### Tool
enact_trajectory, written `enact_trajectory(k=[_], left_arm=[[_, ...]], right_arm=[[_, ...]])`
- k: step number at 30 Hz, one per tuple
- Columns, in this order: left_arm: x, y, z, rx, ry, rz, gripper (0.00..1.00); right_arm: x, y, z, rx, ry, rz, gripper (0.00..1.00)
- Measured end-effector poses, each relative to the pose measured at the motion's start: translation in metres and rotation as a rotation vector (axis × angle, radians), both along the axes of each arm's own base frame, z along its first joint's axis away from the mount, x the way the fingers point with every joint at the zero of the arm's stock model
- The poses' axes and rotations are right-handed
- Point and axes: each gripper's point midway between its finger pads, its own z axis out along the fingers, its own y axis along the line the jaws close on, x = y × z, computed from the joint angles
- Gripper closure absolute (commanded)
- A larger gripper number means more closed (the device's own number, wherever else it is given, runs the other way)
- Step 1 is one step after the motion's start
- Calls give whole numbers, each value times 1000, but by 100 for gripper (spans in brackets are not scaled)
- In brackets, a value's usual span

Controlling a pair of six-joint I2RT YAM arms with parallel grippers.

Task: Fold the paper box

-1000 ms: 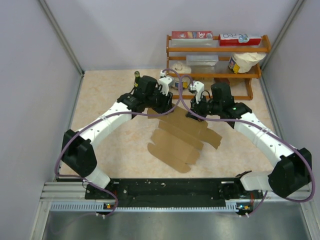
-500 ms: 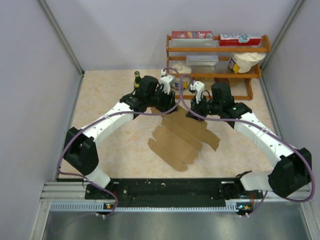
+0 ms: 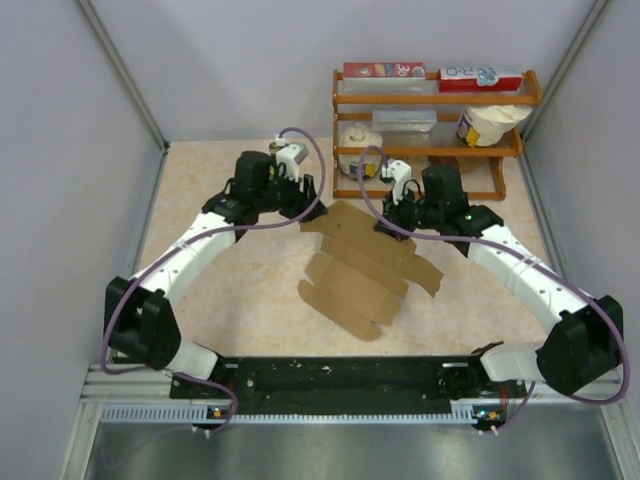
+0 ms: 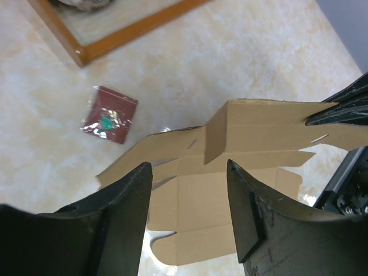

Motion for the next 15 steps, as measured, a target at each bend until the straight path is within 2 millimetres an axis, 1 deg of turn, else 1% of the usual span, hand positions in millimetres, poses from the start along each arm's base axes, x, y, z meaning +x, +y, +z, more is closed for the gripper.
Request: enact_trajectory(k=[3,5,8,10,11,14,15], left_arm=[[4,23,13,-37,-37,55,40],[3,28,18,-52,-58,65,44],[-3,27,19,-71,-69,47,47],[-9,26,11,-76,-54,26,48],[-12,25,3,-76,-36,19,48],[-25,26,-24,-81,20,9,48],[-32,28,-37,-86,43,14,47]], right_arm=[[1,0,-1,-4,-2,-5,100],[2,-1,-3,-7,0,-8,100],[4,-1,-4,-12,1,-16,100],[5,-2,-5,-14,2,-21,100],[5,-2,-6,-16,5,-23,100],[6,-1,-9,-18,18,-30,100],[7,-1,-11,-19,25,-32,100]])
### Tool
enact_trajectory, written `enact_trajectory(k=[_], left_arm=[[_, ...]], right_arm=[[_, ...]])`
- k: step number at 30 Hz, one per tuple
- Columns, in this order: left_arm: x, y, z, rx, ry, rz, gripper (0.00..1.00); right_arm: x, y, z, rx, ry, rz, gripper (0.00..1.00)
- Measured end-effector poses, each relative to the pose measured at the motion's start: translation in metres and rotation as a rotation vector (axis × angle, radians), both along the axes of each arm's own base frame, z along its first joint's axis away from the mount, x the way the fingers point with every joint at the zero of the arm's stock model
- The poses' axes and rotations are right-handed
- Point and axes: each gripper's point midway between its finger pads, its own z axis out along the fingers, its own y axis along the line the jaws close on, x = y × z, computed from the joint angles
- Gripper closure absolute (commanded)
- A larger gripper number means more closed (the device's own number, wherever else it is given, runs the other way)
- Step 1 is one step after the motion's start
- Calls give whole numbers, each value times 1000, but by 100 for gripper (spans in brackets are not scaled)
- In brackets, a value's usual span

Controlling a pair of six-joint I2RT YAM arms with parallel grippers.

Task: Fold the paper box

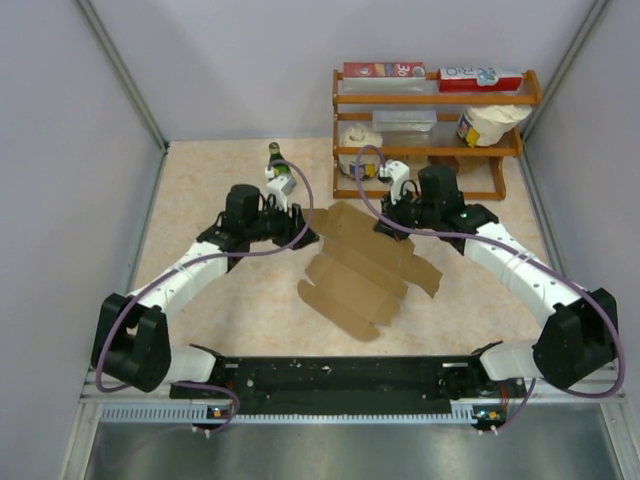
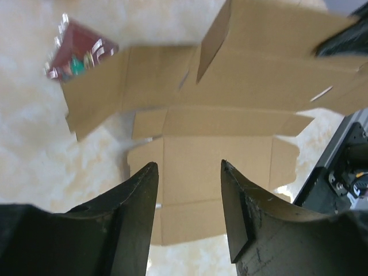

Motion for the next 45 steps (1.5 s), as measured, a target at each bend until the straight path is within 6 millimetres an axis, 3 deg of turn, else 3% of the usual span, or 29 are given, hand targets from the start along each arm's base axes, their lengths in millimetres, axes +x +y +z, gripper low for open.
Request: enact_trajectory(k=[4,6,15,22,35,45], left_arm=[[-22,6,-43,-4,95,19,44],[-28,6,-56,-7,126,24,44],[-11,-16,-53,-27,59,-21,38],[-1,-21,-70,-5,60,-46,35],[7,-26,-102,22,45,-96,27],[9,-25,-105,43,16,-113,25]], right_arm=[[3,-1,-7,-11,19,-15,100],[5,-2,-12,-23,29,-31,100],[11,-5,-24,-49,58,-70,100],[7,-1,-23,-30,68,-44,100],[-4,8,-14,19,79,22,100],[-12,11,2,58,55,56,100]])
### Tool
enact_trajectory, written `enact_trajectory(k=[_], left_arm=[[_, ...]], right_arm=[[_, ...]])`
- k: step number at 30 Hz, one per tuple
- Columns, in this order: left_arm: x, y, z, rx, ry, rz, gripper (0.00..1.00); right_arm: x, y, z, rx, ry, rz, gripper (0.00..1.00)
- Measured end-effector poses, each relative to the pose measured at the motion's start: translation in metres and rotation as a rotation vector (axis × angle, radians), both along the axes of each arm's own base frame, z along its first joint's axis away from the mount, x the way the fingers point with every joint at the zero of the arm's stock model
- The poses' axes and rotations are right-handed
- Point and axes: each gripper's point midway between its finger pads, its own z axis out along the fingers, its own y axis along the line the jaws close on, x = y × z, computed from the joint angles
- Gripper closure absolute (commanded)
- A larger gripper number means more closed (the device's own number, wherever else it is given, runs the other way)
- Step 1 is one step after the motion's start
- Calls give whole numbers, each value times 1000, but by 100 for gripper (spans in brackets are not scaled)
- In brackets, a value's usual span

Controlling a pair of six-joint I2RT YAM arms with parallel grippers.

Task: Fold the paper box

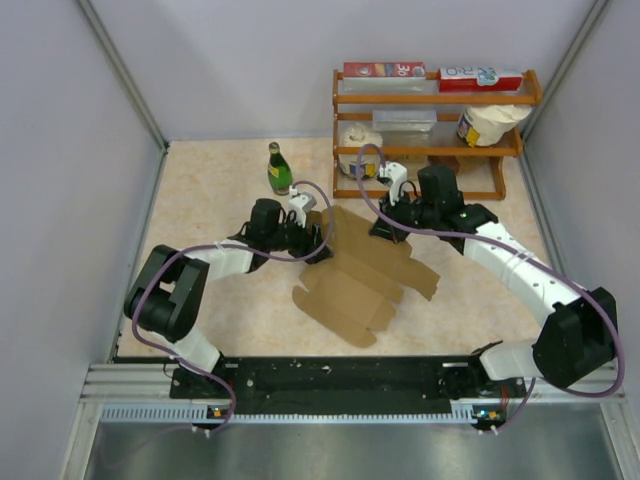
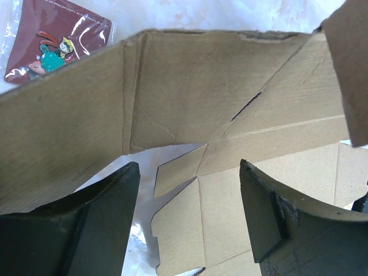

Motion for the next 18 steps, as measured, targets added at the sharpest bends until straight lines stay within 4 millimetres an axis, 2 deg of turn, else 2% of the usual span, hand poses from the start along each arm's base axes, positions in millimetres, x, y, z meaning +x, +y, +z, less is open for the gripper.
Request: enact_trajectory(k=[9,18], left_arm=[[3,1,0,1,-15,-2,26],[0,0,-10,2,18,-6,38]], right_arm=[[-5,4,2,20,12,29,100],[-6,4,2,22,14,31,100]])
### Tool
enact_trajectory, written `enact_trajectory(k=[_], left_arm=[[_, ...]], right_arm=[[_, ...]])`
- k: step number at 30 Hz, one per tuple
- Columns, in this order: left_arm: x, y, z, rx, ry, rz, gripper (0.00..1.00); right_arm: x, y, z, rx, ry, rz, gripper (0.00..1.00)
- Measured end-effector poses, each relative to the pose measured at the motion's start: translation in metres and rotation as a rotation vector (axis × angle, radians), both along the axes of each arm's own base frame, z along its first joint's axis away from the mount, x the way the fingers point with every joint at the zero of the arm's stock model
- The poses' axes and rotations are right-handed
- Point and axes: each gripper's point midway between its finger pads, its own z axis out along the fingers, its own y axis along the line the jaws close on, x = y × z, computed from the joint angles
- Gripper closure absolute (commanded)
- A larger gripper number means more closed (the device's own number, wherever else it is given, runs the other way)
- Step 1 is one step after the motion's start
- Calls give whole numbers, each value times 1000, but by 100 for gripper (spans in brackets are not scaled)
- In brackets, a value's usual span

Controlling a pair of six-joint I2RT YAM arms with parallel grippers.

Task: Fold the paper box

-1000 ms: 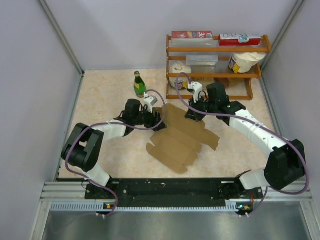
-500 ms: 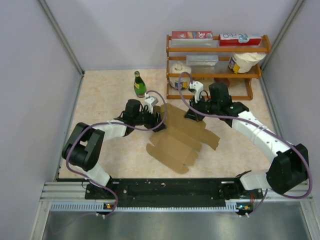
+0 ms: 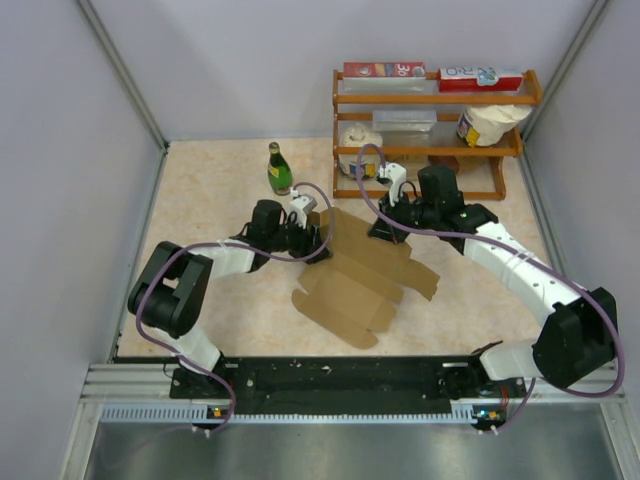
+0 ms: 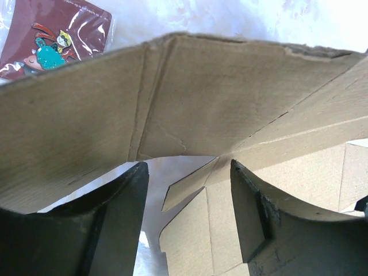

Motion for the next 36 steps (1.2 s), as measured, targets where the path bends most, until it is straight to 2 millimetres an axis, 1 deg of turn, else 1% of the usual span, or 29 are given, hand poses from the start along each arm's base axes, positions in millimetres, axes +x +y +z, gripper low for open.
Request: enact_trajectory(k=[8,15,24,30,36], left_arm=[[-1,2,-3,4,33,23,42],[-3,4,-5,11,59,37,41],[-7,2,4,-9,69,38,41],[-10,0,6,-21,78,27,42],[-13,-2,8,-29,86,18,45]], right_arm=[[0,0,0,0,0,0,100],[0,0,0,-2,-1,-3,100],[1,0,0,-2,0,-3,100],[1,0,-1,-2,6,-5,100],[2,0,-7,-9,19,-7,100]])
